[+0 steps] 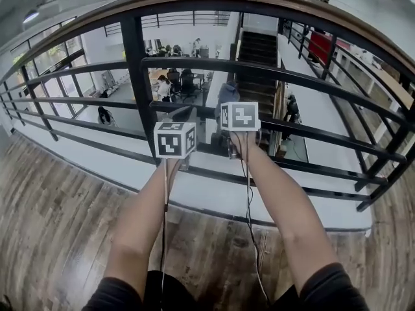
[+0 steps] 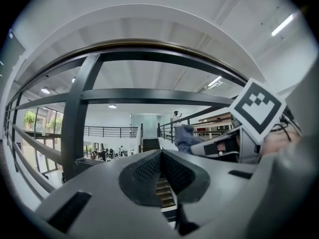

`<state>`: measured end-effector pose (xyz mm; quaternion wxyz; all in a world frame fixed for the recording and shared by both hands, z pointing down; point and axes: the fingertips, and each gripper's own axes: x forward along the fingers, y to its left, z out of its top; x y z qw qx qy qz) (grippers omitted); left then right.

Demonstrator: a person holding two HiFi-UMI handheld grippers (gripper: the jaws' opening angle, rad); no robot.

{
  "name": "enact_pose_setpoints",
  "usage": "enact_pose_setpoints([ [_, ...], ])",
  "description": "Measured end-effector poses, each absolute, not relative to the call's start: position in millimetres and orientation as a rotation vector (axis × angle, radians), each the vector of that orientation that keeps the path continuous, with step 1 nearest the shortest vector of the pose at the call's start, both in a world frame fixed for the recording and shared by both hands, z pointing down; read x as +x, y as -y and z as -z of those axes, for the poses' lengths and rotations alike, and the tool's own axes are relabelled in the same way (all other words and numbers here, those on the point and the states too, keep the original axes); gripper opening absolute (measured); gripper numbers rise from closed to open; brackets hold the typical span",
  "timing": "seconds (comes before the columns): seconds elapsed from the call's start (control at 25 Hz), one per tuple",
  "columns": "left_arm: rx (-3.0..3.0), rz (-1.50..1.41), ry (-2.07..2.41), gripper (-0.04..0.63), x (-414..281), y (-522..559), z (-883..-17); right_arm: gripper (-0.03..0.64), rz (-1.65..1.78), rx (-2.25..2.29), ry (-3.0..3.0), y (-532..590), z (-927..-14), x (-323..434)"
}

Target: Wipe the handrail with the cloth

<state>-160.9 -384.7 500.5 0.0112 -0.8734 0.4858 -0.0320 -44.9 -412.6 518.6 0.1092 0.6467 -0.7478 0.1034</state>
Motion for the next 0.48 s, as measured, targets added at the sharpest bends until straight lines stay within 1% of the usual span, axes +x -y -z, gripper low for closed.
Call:
enact_pose_setpoints([
  [0.48, -2.785, 0.125, -1.368, 0.003, -36.8, 347.3, -501.2, 0.08, -0.28, 1.959, 2.094, 362.4, -521.1, 80.1],
])
